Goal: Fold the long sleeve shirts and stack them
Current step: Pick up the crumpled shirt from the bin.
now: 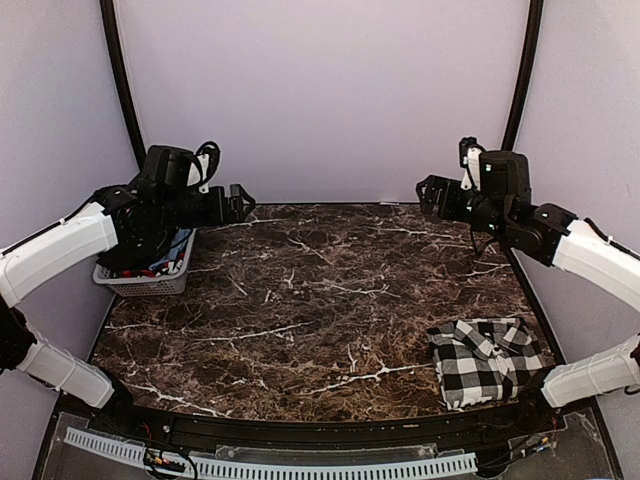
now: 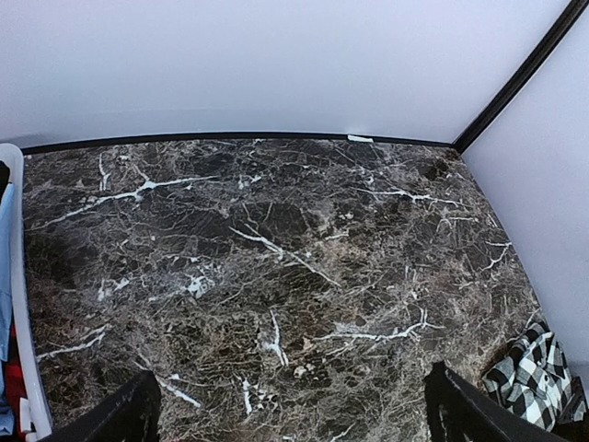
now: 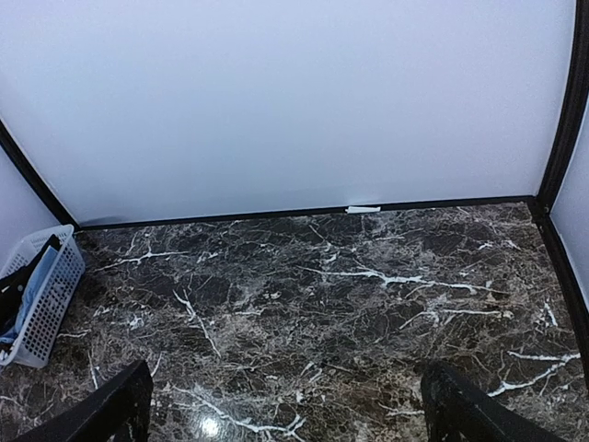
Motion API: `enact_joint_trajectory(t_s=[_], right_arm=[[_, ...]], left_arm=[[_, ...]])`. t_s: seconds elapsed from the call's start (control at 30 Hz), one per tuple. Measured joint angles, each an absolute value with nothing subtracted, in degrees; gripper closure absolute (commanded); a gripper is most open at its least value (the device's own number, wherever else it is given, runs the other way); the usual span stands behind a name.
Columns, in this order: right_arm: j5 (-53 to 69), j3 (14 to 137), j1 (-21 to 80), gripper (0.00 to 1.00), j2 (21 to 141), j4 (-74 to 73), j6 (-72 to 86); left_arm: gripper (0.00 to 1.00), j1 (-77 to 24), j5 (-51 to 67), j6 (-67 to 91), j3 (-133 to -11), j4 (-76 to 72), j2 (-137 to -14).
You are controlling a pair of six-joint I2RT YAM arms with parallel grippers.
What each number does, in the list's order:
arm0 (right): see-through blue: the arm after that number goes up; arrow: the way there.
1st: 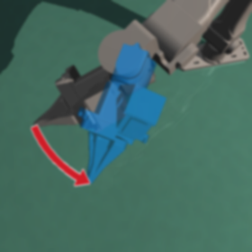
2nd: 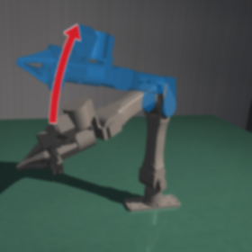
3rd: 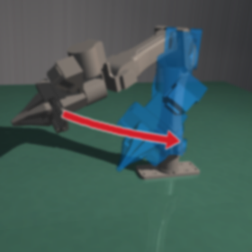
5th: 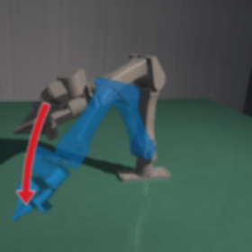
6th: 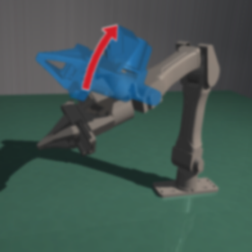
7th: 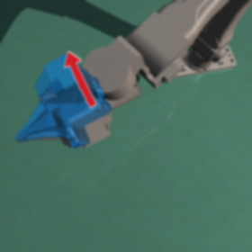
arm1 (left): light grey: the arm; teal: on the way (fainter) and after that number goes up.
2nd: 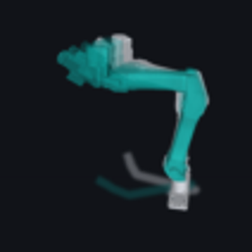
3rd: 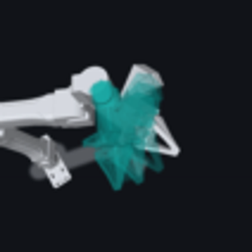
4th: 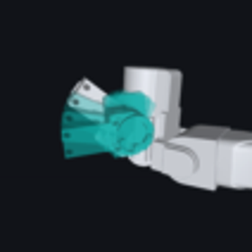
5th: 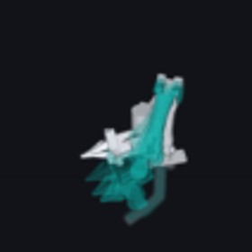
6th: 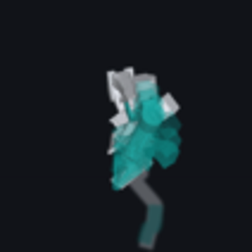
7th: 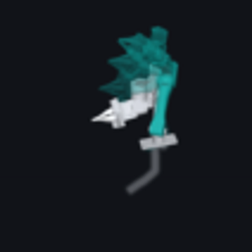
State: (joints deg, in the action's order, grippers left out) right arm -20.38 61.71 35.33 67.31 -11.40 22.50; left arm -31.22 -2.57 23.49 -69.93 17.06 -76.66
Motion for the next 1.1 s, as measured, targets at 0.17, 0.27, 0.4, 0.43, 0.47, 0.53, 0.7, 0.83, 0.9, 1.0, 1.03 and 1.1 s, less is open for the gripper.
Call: enact_joint_trajectory(t_s=[0.17,0.27,0.4,0.43,0.47,0.53,0.7,0.83,0.9,1.0,1.03,1.1], right_arm=[[-20.38,61.71,35.33,0.01,68.4,-12.19,22.46],[-20.36,61.71,35.33,0.01,68.58,-12.53,22.04],[-20.05,61.71,35.33,0.01,68.58,-12.47,20.99],[-19.86,61.71,35.33,0.01,68.58,-12.47,20.67],[-19.66,61.71,35.33,0.01,68.58,-12.43,20.38],[-19.2,61.63,35.33,0.01,68.58,-12.25,19.57],[-17.67,59.7,35.33,0.01,68.16,-10.26,17.63],[-15.79,57.52,35.31,0.01,67.09,-8.71,16.49],[-14.63,57.01,35.31,0.01,66.61,-7.88,16.16],[-13.02,56.93,35.31,0.01,66.3,-6.63,15.88],[-12.47,56.9,35.29,0.01,66.26,-6.13,15.75],[-11.49,56.84,35.29,0.01,66.26,-5.5,15.66]], left_arm=[[0.01,-31.22,-5.91,24.29,-70.08,19.14,-76.42],[0.01,-31.22,-9.02,24.93,-70.81,21.34,-76.42],[0.01,-30.46,-13.63,26.2,-73.28,25.56,-76.64],[0.01,-29.93,-14.7,26.63,-74.22,26.74,-76.86],[0.01,-29.15,-15.75,27.05,-75.11,27.77,-77.21],[0.01,-27.09,-17.37,27.94,-76.95,30.04,-78.22],[0.01,-19.22,-20.12,30.46,-80.07,34.63,-82.72],[0.01,-11.75,-19.31,32.29,-80.47,36.86,-87.29],[0.01,-8.08,-18.13,33.1,-80.42,36.97,-89.03],[0.04,-3.16,-15.66,34.44,-79.0,36.01,-90.24],[0.04,-1.21,-14.68,35.09,-77.89,35.4,-90.32],[0.06,1.96,-13.61,36.34,-75.7,34.48,-90.32]])
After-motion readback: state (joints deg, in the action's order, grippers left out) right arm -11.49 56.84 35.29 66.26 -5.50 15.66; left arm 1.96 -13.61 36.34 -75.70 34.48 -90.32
